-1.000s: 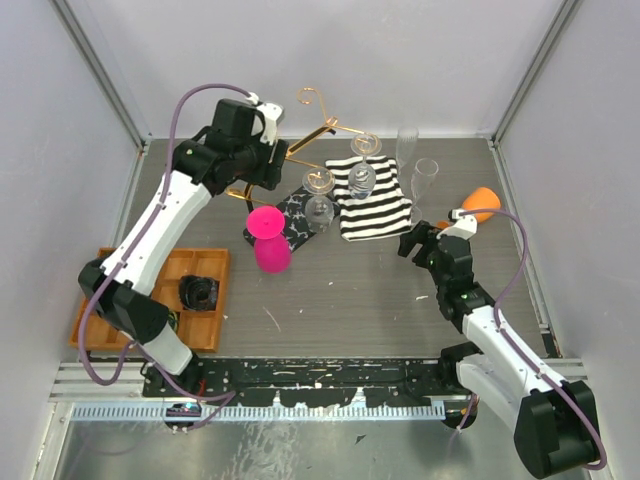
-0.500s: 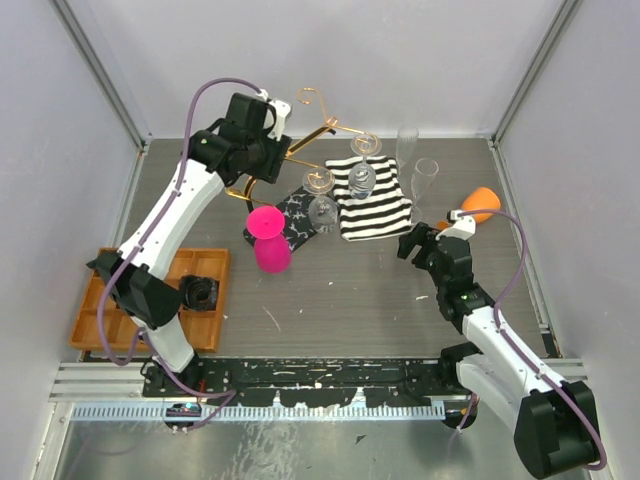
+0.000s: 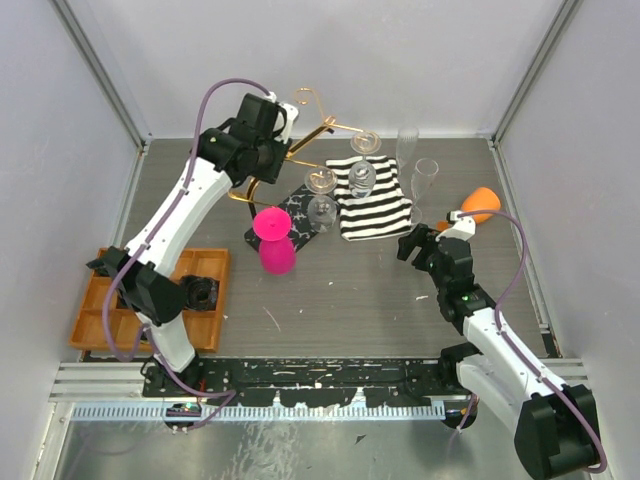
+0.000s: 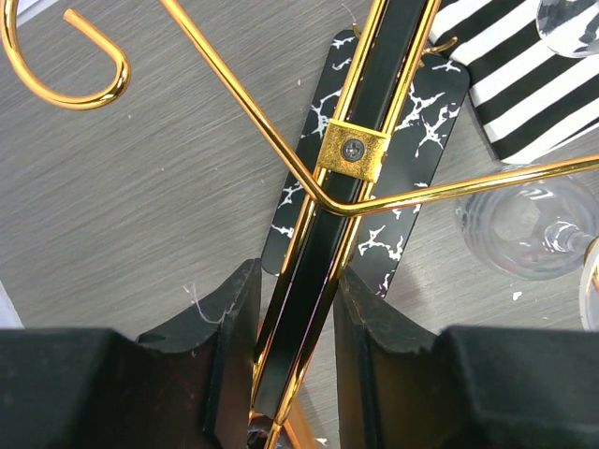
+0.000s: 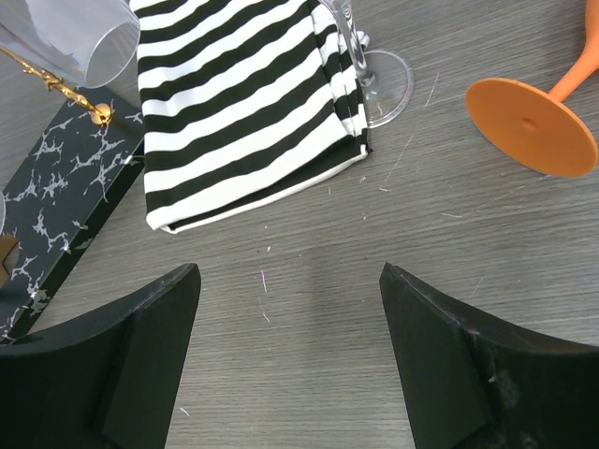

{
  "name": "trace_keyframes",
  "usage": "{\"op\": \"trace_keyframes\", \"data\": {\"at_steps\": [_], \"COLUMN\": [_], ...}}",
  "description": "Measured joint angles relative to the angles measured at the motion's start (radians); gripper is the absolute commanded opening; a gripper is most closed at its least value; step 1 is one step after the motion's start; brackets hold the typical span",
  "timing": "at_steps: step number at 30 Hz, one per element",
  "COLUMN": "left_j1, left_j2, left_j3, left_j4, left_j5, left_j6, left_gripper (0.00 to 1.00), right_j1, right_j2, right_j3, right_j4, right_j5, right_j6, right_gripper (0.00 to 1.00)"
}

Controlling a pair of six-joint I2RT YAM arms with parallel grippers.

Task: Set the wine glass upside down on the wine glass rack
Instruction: Adjust the wine rack at the center of the board.

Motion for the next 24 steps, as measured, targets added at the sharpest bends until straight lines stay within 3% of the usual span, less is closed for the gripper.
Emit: {"op": "trace_keyframes", "data": {"at_steps": [4,13,24], "left_j1": [-0.024,-0.057,-0.060], "left_j2": [0.007,0.079,0.054], "left_j3": [0.015,0.150,0.119], "left_j4": [-0.029,-0.170,-0.200], "left_j5": [-0.056,-0.153,-0.265], "left_j6": [-0.042,-0.264,-0.568], "left_gripper": [0.00,0.00,0.00], "right_j1": [0.000,0.000,0.000], "right_j2": [-0.004,-0.004,-0.023], "right_j3": [0.000,0.000,0.000], "right_j4": [-0.007,-0.026,-0.056], "right_j5": [0.000,0.000,0.001], "right_j6": [0.000,0.000,0.000], "right_gripper": [0.83,0.83,0.83]}}
